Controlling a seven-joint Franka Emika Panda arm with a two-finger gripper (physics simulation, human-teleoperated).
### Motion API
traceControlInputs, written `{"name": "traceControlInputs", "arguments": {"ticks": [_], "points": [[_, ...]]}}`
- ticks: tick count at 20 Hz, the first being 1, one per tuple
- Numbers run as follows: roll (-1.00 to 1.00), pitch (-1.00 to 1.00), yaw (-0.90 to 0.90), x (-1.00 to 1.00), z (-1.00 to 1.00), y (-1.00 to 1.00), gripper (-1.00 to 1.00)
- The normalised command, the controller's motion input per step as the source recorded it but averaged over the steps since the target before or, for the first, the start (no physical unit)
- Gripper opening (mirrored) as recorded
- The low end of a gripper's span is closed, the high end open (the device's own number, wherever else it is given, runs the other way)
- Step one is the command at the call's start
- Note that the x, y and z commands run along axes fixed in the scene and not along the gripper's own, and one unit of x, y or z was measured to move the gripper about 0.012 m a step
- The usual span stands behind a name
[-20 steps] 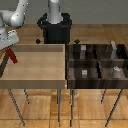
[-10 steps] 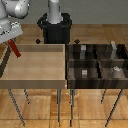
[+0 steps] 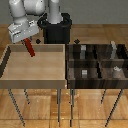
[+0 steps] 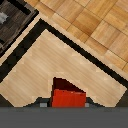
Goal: Place the box of cereal into the appropriate compartment.
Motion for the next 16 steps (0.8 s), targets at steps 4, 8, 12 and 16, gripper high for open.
{"name": "traceControlInputs", "arguments": {"ticks": [4, 8, 12, 16], "points": [[0.00, 0.00, 0.00, -1.00, 0.00, 0.00, -1.00], [0.00, 0.00, 0.00, -1.00, 0.00, 0.00, -1.00], [0.00, 0.00, 0.00, -1.00, 0.00, 0.00, -1.00], [0.00, 0.00, 0.00, -0.75, 0.00, 0.04, -1.00]]}}
